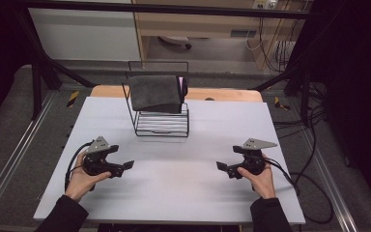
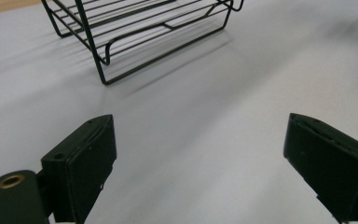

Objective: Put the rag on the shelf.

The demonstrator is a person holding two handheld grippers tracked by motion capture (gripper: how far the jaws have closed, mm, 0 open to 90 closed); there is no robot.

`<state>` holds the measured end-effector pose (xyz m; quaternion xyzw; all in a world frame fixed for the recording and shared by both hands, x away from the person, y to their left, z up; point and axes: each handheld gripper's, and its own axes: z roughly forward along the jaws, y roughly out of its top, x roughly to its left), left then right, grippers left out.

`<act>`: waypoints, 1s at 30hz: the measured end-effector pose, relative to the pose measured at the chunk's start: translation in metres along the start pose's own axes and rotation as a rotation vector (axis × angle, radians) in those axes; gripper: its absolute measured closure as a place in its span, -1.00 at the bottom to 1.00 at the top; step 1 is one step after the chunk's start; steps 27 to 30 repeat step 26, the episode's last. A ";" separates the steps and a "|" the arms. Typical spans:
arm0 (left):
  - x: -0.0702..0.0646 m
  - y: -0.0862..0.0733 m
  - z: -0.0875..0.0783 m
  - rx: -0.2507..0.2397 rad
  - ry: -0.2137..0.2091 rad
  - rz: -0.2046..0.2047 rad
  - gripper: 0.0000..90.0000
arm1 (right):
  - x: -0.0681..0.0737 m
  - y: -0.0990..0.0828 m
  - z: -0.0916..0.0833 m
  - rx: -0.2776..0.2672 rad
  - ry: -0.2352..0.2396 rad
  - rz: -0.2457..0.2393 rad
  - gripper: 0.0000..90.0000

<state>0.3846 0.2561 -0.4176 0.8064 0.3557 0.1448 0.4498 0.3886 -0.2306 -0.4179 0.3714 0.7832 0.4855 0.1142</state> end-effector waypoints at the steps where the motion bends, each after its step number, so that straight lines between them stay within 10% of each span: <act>1: 0.001 -0.003 0.000 0.007 0.002 0.005 -0.78 | -0.002 -0.003 -0.001 0.005 0.002 -0.001 -0.98; 30: 0.004 -0.036 0.000 0.060 0.018 0.017 -0.76 | -0.012 -0.047 -0.013 0.079 -0.028 0.037 -0.98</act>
